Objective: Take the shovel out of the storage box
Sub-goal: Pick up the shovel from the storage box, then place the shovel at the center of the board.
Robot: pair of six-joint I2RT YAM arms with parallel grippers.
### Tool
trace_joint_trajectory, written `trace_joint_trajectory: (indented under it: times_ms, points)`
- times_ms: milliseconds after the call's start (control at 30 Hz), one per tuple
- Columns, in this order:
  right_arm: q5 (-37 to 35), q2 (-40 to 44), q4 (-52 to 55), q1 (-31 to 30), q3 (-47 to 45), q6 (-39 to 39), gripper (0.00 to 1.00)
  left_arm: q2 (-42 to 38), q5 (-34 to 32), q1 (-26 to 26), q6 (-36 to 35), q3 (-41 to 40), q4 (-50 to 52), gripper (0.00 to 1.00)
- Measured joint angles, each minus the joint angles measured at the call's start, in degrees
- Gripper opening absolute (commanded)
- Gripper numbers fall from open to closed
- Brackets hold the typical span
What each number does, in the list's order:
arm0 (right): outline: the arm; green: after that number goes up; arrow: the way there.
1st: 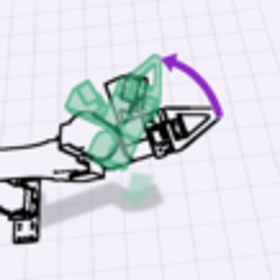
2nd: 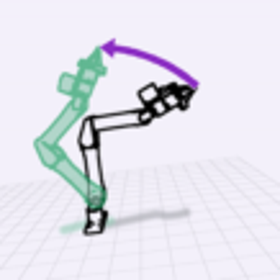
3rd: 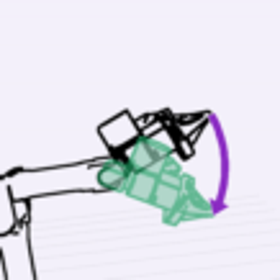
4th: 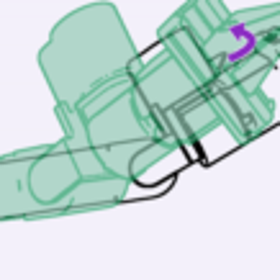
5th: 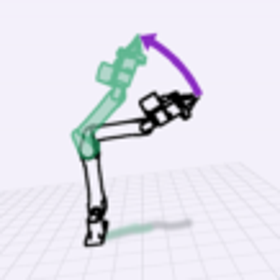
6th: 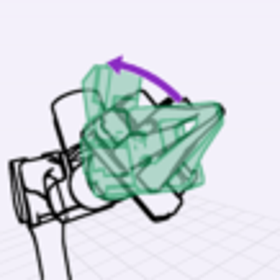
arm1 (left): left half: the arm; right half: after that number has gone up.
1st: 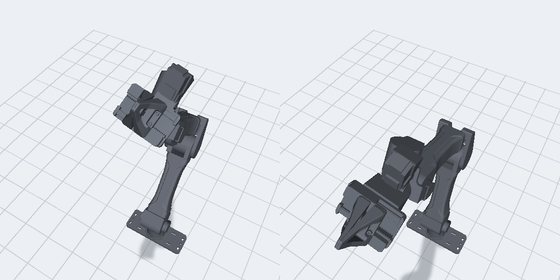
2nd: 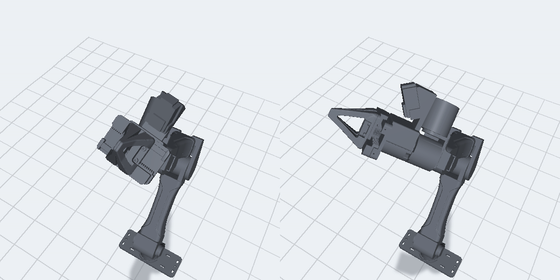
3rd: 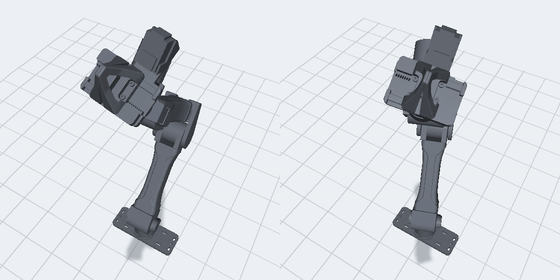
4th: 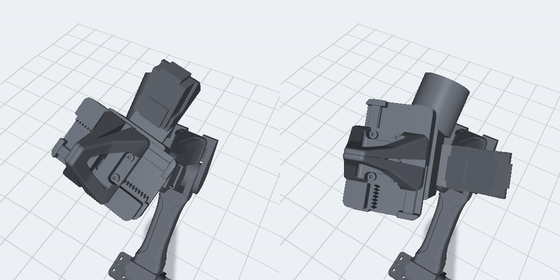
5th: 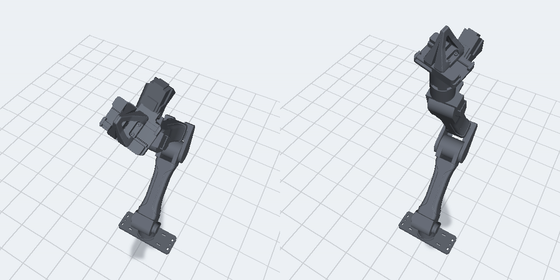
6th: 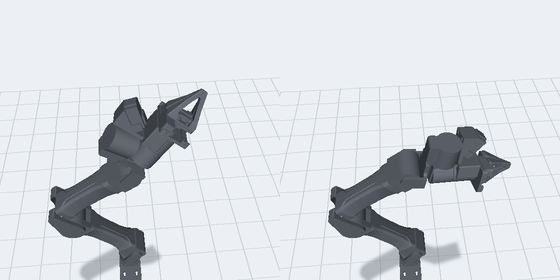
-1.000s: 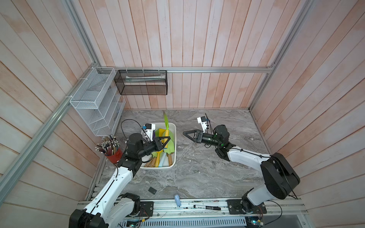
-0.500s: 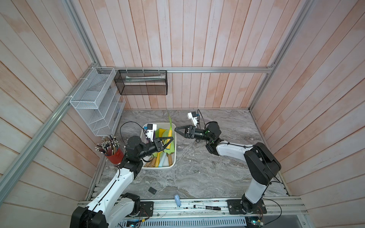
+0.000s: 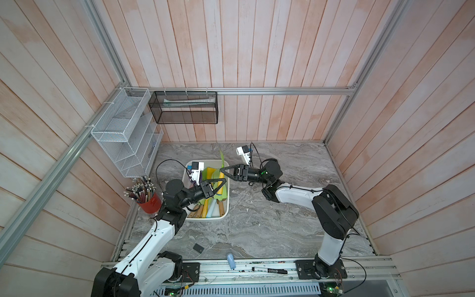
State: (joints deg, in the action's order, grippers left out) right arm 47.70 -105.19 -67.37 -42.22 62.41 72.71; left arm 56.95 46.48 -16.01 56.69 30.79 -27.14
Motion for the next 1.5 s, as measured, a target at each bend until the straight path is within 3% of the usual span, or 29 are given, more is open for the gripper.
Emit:
trace_joint_trajectory:
  times_ms: [200, 267, 467, 567, 667, 767, 1000, 1133, 1300, 1500]
  points:
    - [0.0, -1.27, -0.42, -0.13, 1.27, 1.14, 0.26, 0.37, -0.35, -0.52, 0.37, -0.22, -1.86, 0.14]
    - [-0.07, -1.49, -0.55, -0.13, 1.53, 1.49, 0.25, 0.37, -0.5, -0.63, 0.44, -0.22, -2.47, 0.14]
    - [-0.44, -1.86, -1.36, -0.37, 1.68, 3.23, 0.02, 0.37, -1.73, -0.85, 0.59, -1.38, -4.7, 0.16]
    - [-0.63, -2.19, -1.53, -0.35, 1.68, 3.56, 0.0, 0.55, -2.43, -1.18, 0.57, -1.64, -5.03, 0.33]
    - [-1.77, -2.27, -0.85, -0.35, 1.68, 2.84, 0.0, 0.63, -3.1, -1.57, -0.48, -1.57, -3.63, 0.66]
    - [-2.86, -2.25, 1.44, -0.2, 1.73, 1.05, 0.0, -0.22, -4.48, -1.62, -3.15, -0.98, 1.68, 0.76]
    - [-5.27, 0.81, 14.99, 3.1, 2.27, -5.81, 0.0, -7.69, -11.23, 3.3, -11.1, 2.08, 16.76, 0.76]
    - [-8.02, 2.01, 26.88, 6.03, 7.39, -11.74, 0.0, -8.33, -17.55, 4.11, -16.85, 6.12, 26.08, 0.75]
    - [-14.49, -0.07, 46.38, 8.52, 20.55, -21.38, 0.0, -5.2, -26.16, 4.11, -22.08, 8.52, 35.17, 0.74]
    - [-23.67, -10.47, 66.31, 9.05, 38.8, -31.63, 0.0, -4.63, -34.16, 4.09, -25.24, 8.52, 41.62, 0.73]
